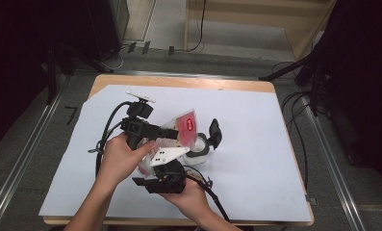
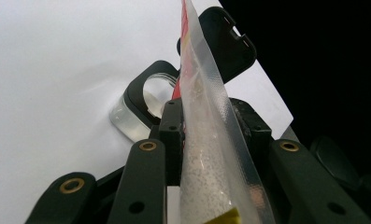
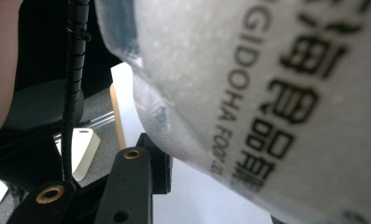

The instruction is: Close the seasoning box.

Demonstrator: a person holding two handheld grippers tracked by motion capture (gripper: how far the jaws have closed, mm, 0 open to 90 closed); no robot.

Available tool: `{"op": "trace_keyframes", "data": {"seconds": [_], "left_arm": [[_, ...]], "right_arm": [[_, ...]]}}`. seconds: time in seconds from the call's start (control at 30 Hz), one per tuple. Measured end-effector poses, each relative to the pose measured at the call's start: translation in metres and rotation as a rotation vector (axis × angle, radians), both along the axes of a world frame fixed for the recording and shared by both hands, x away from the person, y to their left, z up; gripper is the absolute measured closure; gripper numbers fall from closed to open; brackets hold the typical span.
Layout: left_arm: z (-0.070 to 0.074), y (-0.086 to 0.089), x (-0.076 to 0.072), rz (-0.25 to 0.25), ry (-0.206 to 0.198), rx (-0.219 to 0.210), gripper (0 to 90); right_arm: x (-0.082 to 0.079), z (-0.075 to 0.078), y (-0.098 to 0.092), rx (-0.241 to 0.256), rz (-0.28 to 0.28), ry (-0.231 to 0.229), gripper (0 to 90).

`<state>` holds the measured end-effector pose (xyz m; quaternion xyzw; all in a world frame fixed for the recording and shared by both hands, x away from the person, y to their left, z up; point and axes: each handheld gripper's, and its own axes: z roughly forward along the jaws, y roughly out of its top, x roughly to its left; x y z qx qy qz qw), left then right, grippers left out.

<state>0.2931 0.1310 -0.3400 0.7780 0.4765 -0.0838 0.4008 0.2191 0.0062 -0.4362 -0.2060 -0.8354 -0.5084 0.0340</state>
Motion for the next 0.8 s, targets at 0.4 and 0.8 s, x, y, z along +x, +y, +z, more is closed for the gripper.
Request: {"op": "trace_keyframes", "data": {"seconds": [0.4, 0.8], "left_arm": [[0.0031, -0.0027, 0.0033, -0.012, -0.002, 0.009, 69.4], [0.0036, -0.0033, 0.0061, -0.013, 0.004, 0.007, 69.4]], "right_arm": [[0.0009, 0.0013, -0.0007, 0.01, -0.009, 0.001, 61.9], [0.0021, 0.0028, -0.0014, -0.004, -0.024, -0.016, 63.1]]}}
